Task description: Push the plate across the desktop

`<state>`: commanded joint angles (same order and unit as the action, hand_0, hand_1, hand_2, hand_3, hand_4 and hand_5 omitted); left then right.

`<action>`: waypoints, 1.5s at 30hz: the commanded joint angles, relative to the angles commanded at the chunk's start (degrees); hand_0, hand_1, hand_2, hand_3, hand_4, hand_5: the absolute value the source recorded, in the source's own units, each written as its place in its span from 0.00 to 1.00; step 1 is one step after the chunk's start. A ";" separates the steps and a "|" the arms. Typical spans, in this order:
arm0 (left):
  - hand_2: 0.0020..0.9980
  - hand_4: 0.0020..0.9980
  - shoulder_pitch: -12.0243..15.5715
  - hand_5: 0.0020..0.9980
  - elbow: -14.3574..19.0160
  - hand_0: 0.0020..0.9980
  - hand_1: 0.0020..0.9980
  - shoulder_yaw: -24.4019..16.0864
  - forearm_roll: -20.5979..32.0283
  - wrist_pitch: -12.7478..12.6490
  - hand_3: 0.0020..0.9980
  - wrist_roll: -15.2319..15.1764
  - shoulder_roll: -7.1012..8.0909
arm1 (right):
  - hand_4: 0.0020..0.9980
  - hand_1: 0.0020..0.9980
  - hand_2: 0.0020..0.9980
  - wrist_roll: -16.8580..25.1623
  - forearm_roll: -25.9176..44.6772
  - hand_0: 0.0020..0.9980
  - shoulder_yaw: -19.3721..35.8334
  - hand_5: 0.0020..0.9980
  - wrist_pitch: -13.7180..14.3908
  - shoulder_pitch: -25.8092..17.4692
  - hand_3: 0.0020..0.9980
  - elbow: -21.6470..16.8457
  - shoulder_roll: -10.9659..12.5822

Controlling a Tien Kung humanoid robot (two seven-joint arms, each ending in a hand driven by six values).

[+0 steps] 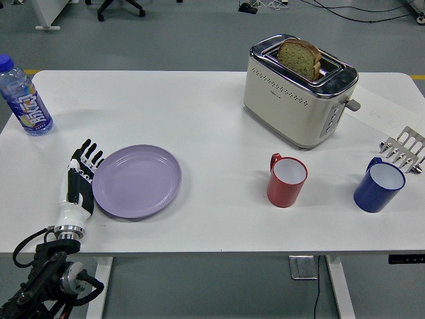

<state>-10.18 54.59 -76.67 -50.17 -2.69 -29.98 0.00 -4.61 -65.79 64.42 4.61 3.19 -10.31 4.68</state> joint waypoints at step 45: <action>0.92 0.46 -4.38 1.00 -2.40 0.86 0.89 10.90 4.85 -4.41 0.89 -4.35 0.00 | 0.13 0.55 0.63 0.23 0.43 0.61 -0.53 0.36 -0.07 0.19 0.63 0.00 0.10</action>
<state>-14.56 52.19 -65.77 -45.32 -7.10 -34.33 0.00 -4.38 -65.36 63.89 4.54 3.37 -10.31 4.78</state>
